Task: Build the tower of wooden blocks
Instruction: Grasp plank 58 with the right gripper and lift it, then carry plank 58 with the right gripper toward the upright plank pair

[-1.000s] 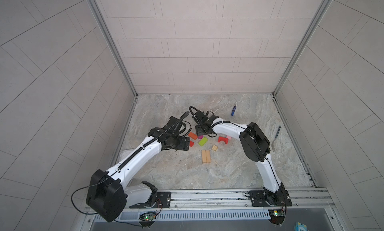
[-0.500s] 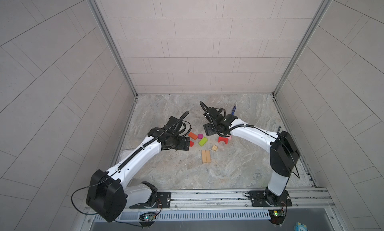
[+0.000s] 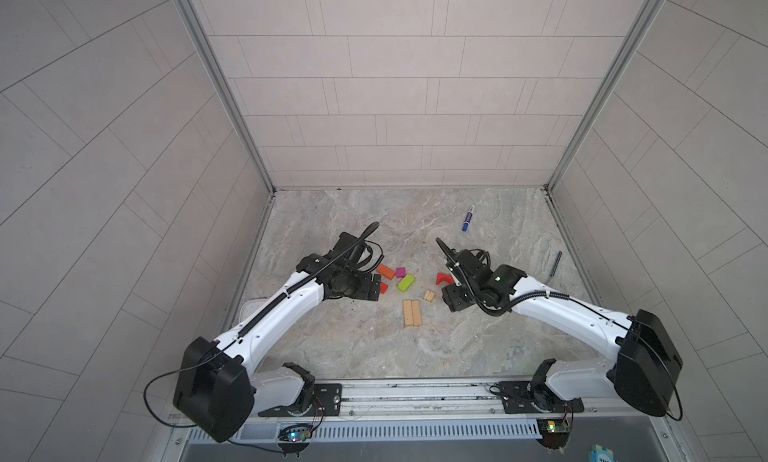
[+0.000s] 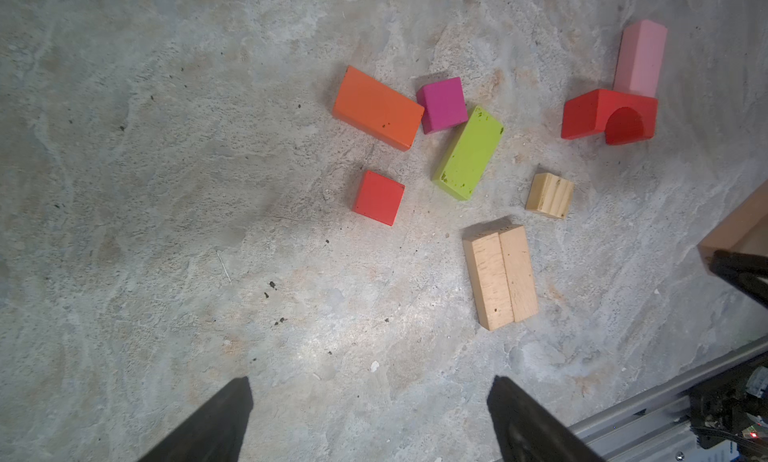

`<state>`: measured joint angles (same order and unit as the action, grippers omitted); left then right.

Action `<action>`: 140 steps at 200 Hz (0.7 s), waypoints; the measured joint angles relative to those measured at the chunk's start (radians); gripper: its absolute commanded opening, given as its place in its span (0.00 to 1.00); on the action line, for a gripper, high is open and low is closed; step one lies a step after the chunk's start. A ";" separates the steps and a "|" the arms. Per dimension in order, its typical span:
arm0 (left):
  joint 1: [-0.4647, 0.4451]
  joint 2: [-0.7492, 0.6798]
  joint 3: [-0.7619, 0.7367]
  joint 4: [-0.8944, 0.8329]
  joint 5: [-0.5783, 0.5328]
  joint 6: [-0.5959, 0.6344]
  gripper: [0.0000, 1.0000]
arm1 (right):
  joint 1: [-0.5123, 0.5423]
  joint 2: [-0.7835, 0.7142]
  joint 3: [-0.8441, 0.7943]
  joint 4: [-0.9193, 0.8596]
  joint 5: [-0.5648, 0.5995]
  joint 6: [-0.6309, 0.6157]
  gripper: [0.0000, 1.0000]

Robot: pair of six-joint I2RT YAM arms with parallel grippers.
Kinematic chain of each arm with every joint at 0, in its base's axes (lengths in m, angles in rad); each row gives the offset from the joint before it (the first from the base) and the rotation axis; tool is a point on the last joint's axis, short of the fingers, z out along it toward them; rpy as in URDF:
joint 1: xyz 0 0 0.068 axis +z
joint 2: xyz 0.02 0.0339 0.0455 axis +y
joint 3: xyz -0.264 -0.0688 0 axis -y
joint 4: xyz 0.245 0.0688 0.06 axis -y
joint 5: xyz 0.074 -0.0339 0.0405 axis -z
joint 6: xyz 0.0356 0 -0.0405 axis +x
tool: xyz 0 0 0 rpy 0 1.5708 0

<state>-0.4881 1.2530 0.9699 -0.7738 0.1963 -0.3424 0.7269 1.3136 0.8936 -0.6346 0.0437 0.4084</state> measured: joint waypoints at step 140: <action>0.000 0.017 -0.013 0.027 0.091 0.000 0.95 | 0.072 0.086 -0.187 0.141 -0.017 0.097 0.66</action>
<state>-0.4881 1.2697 0.9573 -0.7471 0.2871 -0.3424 0.7986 1.3994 0.7063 -0.4938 0.0269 0.5053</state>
